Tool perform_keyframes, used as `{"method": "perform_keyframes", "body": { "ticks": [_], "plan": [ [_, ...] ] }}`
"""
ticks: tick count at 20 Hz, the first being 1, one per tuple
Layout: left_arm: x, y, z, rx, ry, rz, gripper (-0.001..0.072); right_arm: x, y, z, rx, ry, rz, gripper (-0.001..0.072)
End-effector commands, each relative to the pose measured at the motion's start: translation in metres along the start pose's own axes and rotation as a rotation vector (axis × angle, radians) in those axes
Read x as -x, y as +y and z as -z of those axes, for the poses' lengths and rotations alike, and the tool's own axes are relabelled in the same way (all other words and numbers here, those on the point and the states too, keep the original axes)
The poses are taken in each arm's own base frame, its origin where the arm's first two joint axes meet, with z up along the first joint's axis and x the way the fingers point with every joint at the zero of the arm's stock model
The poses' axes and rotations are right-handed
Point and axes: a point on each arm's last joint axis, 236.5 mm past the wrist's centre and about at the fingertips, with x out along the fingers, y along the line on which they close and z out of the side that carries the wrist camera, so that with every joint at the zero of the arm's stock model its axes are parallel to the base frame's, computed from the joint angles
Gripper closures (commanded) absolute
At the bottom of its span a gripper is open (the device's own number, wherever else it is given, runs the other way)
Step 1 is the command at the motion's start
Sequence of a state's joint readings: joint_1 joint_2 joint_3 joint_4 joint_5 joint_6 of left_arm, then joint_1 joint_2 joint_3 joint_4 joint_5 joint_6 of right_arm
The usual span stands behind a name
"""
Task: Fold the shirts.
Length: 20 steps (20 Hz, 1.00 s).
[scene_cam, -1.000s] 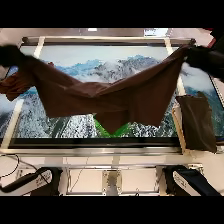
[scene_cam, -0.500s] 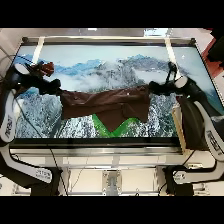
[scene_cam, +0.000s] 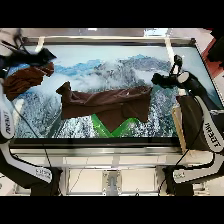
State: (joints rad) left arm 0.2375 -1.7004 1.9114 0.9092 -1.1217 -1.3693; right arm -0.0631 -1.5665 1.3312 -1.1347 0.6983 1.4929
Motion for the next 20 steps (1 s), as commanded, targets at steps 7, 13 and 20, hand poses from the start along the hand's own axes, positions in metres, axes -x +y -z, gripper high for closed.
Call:
{"method": "perform_keyframes", "body": {
  "ticks": [7, 13, 20],
  "plan": [
    [0.161, 0.056, 0.053, -0.097, 0.121, -0.369, 0.0245, 0.031, -0.043, 0.1, 0.247, 0.425, 0.023, 0.0297],
    [0.103, 0.059, 0.243, 0.428, 0.08, -0.23, 0.0245, 0.022, -0.027, 0.096, 0.249, 0.372, -0.054, 0.0296],
    [0.076, 0.043, 0.274, 0.698, -0.026, -0.081, 0.0245, 0.01, -0.011, 0.079, 0.369, 0.272, -0.137, 0.022]
  ]
}}
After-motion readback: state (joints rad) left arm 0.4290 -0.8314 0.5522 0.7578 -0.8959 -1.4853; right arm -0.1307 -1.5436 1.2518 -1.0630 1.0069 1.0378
